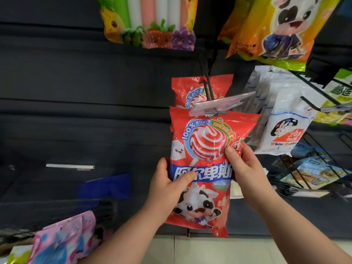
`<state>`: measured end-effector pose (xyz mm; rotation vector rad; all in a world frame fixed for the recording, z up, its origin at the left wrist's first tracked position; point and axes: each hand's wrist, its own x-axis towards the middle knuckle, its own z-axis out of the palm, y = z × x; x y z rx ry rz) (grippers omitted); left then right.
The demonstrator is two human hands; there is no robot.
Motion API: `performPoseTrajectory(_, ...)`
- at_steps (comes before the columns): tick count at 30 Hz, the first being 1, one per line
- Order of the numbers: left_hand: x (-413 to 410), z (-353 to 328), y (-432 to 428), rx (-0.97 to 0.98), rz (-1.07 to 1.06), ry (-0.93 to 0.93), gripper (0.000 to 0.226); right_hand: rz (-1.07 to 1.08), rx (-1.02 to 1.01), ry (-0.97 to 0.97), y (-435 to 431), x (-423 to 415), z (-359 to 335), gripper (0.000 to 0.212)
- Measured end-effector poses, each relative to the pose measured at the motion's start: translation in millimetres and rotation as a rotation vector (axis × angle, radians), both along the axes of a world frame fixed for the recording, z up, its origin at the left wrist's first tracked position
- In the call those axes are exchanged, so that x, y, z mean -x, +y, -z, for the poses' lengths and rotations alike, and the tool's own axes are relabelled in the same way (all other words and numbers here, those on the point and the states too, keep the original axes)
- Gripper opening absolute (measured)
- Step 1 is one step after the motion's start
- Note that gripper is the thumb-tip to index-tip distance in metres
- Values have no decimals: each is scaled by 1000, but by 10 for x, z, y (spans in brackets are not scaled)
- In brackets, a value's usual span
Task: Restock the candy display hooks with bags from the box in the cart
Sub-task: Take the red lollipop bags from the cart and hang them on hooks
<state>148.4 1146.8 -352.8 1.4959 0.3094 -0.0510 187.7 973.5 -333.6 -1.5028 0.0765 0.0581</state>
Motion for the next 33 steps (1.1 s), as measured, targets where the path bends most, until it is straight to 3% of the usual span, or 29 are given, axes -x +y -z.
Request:
performPoseTrajectory(5,-150,-12,-14,18,12,22,32,52,10,75,34,-174,-28,45)
performPoseTrajectory(15,-91,-1,-47,-82,66,56,37,26,25,151,-56,-128,-63,36)
performPoseTrajectory(18,133,71,-55,-93,47,50,45,25,0,107,-80,106,-35,41)
performPoseTrajectory(21,199,61,-45,-60,37,23,38,18,-29,72,-54,193,-71,50)
performPoseTrajectory(26,105,-21,-21,-57,19,-17,39,40,-69,50,6,96,-129,43)
performPoseTrajectory(33,-122,-52,-13,-52,14,2,34,70,34,73,60,-157,-152,41)
